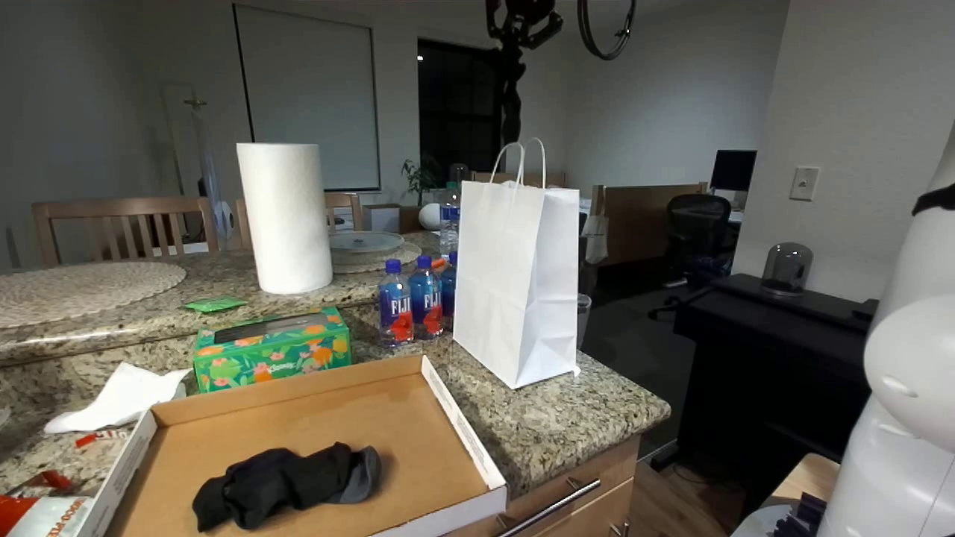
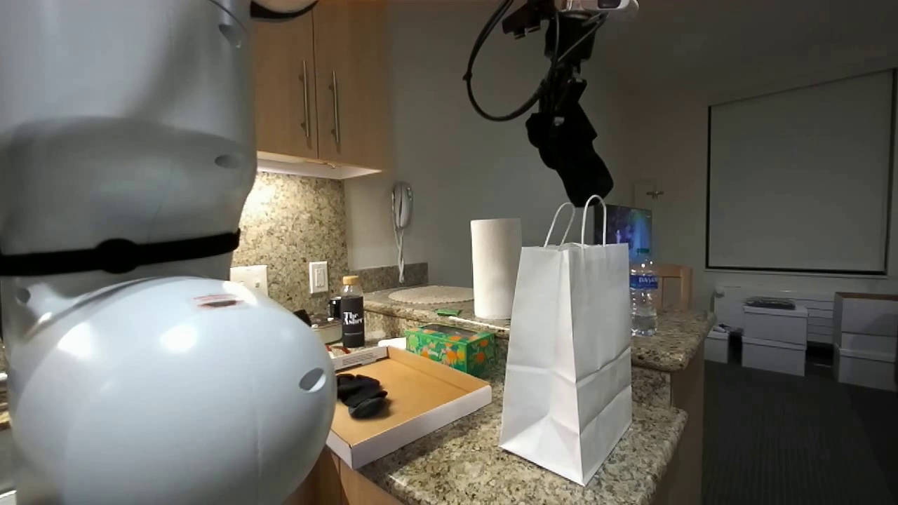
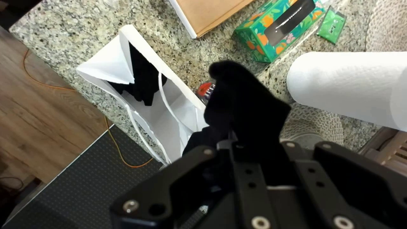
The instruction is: Put the socks in the white bag
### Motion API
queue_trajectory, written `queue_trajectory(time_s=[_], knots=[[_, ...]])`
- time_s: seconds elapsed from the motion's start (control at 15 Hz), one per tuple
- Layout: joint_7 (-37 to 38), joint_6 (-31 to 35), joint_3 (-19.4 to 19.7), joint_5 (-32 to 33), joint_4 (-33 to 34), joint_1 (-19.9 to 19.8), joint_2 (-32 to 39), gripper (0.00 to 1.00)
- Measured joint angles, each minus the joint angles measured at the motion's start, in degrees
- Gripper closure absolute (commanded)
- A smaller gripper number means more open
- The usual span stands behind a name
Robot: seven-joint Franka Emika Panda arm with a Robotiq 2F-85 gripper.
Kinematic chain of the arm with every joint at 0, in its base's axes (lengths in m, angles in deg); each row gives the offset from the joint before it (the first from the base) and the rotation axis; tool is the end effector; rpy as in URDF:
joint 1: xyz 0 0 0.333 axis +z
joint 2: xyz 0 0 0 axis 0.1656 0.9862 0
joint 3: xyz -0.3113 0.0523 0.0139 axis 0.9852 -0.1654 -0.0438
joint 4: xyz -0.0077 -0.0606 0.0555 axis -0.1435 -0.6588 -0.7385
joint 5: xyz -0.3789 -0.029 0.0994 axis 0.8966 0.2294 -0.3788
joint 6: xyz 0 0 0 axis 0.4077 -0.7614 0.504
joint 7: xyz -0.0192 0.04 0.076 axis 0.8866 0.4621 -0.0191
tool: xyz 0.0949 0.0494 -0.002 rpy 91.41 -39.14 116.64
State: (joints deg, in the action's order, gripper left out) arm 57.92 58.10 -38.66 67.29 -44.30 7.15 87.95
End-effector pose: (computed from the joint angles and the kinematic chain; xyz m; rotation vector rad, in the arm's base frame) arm 0.5321 -0.0686 0.7376 -2.5862 1.0748 -0.0809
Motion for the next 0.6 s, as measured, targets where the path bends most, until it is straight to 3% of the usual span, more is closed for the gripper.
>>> queue_trajectory(time_s=[0.6], knots=[[1.7, 3.1, 1.4, -3.8, -6.0, 0.2, -0.3, 0.92]])
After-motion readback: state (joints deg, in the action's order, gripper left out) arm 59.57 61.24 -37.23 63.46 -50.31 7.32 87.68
